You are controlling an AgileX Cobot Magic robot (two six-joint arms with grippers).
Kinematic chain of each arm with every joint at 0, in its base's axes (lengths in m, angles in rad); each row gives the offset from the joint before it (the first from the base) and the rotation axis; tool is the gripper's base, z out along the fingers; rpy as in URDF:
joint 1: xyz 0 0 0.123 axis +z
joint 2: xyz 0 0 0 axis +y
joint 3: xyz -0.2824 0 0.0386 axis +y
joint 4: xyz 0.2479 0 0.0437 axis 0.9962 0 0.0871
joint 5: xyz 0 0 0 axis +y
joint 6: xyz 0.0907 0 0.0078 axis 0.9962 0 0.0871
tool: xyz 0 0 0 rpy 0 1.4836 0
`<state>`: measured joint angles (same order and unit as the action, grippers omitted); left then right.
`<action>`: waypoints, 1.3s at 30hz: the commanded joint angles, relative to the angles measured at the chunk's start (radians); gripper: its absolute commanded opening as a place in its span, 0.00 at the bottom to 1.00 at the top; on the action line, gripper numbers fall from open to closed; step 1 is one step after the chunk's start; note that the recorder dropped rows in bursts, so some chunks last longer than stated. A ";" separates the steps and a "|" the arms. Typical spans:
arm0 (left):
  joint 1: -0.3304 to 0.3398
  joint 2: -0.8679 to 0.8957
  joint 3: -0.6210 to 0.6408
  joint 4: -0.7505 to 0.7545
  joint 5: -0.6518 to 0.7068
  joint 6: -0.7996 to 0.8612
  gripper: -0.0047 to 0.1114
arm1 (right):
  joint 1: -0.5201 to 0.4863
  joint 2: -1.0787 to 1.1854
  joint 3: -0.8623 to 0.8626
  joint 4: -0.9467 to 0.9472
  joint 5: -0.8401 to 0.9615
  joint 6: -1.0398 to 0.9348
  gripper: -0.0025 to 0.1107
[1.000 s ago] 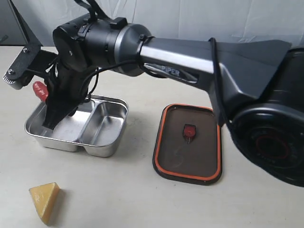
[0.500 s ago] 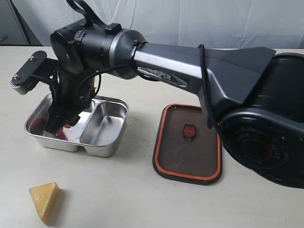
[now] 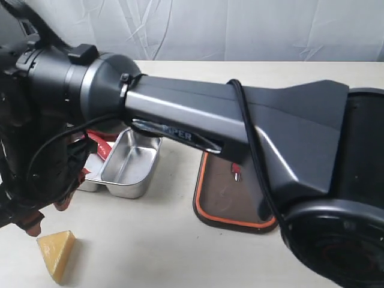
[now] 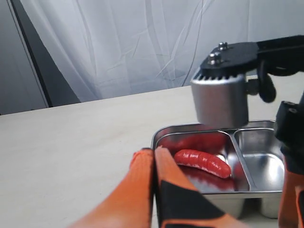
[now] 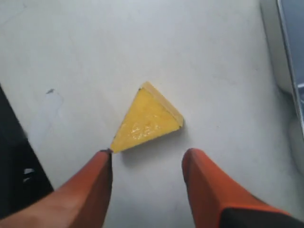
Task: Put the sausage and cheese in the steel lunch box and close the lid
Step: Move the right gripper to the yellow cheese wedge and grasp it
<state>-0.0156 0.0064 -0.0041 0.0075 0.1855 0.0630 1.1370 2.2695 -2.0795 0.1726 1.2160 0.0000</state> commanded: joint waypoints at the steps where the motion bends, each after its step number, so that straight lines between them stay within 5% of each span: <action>1: -0.006 -0.006 0.004 -0.001 -0.005 -0.002 0.04 | 0.040 -0.010 0.041 -0.044 -0.054 0.129 0.44; 27: -0.006 -0.006 0.004 -0.001 -0.005 -0.002 0.04 | 0.051 -0.012 0.141 -0.065 -0.151 0.320 0.44; 34: -0.006 -0.006 0.004 -0.001 -0.005 -0.002 0.04 | 0.051 -0.012 0.141 -0.095 -0.151 0.331 0.71; 39: -0.006 -0.006 0.004 -0.001 -0.005 -0.002 0.04 | 0.051 -0.011 0.141 -0.050 -0.149 0.333 0.73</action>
<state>-0.0156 0.0040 -0.0041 0.0075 0.1855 0.0646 1.1867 2.2671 -1.9436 0.1011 1.0704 0.3301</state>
